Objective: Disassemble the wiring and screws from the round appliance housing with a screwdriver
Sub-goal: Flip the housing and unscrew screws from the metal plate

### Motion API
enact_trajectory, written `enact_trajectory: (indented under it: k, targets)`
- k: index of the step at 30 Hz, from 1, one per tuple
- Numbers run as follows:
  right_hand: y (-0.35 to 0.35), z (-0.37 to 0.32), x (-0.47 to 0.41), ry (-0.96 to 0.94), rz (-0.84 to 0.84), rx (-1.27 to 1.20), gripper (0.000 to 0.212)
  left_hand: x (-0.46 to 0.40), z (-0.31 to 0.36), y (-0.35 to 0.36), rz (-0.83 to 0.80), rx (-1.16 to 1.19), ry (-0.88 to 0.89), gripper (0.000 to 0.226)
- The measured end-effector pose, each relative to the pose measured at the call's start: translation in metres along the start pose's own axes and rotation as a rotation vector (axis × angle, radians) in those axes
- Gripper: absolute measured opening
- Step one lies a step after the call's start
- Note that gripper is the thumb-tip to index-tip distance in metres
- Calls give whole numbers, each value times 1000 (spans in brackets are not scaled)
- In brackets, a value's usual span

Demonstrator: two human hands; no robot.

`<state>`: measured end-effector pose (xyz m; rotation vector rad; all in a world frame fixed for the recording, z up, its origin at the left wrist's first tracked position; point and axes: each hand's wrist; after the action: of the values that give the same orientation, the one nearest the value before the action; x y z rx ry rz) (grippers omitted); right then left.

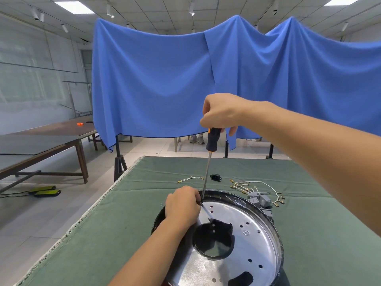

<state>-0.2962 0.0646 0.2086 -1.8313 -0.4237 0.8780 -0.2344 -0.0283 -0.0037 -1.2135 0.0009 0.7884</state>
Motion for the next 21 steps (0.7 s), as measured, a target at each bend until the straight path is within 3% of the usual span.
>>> enact_trajectory:
  k: [4,7,10,13,17,19,21]
  targets:
    - [7,4,-1,-32,247,162,39,1,1,-1,0,3,2,33]
    - [6,0,-1,-33,157,85,16,1,1,-1,0,-1,6,33]
    - [4,-2,2,2,129,109,15,0,0,0,-3,0,7,32]
    - [9,3,1,-4,285,238,34,-1,-1,1,-2,1,13,32]
    - [7,1,1,-3,151,113,7,-1,-2,2,0,0,17,35]
    - [5,-2,3,13,92,58,15,-2,-2,3,2,3,17,34]
    - [8,-1,2,-19,171,145,20,-2,-2,3,3,0,18,33]
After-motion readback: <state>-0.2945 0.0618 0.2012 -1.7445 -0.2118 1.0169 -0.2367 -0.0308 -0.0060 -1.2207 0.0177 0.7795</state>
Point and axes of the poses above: each hand's wrist, its own x-axis away from the middle knuckle, its own y-axis out of the palm, z = x × y, and after that the axes turned 9 degrees about z, right-handed
